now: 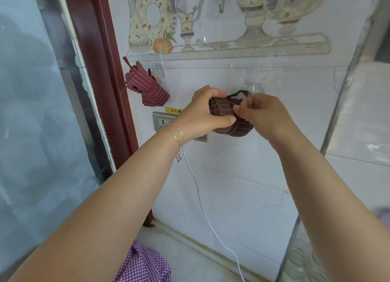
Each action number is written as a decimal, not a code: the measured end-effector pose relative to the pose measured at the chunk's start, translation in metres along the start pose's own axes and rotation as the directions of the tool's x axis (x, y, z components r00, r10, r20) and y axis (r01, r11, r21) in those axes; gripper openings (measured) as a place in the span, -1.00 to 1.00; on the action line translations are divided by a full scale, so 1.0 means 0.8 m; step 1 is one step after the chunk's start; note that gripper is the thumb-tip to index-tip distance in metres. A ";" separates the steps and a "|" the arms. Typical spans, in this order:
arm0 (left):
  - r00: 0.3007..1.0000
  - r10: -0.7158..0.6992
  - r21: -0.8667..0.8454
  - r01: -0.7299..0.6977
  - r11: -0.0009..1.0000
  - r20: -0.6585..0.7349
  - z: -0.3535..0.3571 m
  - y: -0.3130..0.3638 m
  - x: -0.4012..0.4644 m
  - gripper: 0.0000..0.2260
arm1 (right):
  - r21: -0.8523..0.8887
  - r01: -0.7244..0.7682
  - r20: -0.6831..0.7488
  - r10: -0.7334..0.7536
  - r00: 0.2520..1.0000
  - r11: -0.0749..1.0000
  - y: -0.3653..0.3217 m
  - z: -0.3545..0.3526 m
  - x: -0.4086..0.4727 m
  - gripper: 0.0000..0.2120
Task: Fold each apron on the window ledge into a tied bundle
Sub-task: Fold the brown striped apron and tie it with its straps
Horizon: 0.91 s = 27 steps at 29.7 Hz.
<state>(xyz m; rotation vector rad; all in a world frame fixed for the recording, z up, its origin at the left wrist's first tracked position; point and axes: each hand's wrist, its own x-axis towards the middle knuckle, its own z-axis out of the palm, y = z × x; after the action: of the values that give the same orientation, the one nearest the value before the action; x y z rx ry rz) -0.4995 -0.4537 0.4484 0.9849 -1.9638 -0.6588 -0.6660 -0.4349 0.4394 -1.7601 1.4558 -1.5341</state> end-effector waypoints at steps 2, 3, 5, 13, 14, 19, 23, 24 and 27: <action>0.998 0.000 0.059 -0.004 0.998 0.062 -0.004 0.003 0.001 -0.43 | -0.120 0.045 -0.063 -0.053 0.997 0.992 -0.002 0.000 0.004 -0.86; 0.997 0.004 0.074 -0.009 0.997 0.079 -0.006 0.004 0.001 -0.40 | -0.170 0.056 -0.086 -0.072 0.994 0.984 -0.005 0.000 0.006 -0.86; 0.997 0.025 0.073 -0.031 0.997 0.077 -0.008 0.008 0.004 -0.38 | -0.237 0.072 -0.118 -0.102 0.988 0.969 -0.008 -0.002 0.010 -0.86; 0.996 0.092 0.001 -0.092 0.996 0.006 0.002 0.027 0.029 -0.40 | -0.224 0.023 -0.126 -0.052 0.991 0.974 -0.019 -0.026 0.031 -0.89; 0.995 0.099 0.016 -0.099 0.995 -0.005 0.003 0.031 0.034 -0.42 | -0.199 0.002 -0.114 -0.025 0.993 0.980 -0.021 -0.029 0.033 -0.90; 0.995 0.099 0.047 -0.097 0.994 -0.027 0.002 0.049 0.052 -0.42 | -0.203 -0.079 -0.055 0.069 0.996 0.976 -0.035 -0.039 0.040 -0.88; 0.997 0.064 0.007 -0.064 0.998 -0.033 0.005 0.049 0.059 -0.42 | -0.254 -0.155 -0.049 0.147 0.988 0.955 -0.043 -0.040 0.045 -0.78; 0.997 0.070 0.002 -0.070 0.998 -0.045 0.007 0.047 0.060 -0.40 | -0.250 -0.168 -0.051 0.160 0.986 0.954 -0.044 -0.040 0.044 -0.77; 0.992 0.091 0.063 -0.085 0.994 -0.083 0.012 0.038 0.057 -0.38 | -0.175 -0.253 -0.059 0.247 0.967 0.951 -0.041 -0.033 0.046 -0.77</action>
<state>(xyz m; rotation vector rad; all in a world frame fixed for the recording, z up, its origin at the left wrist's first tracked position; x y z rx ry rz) -0.5361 -0.4739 0.4854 0.9411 -1.9485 -0.5032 -0.6804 -0.4452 0.4925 -1.5751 1.8093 -1.3457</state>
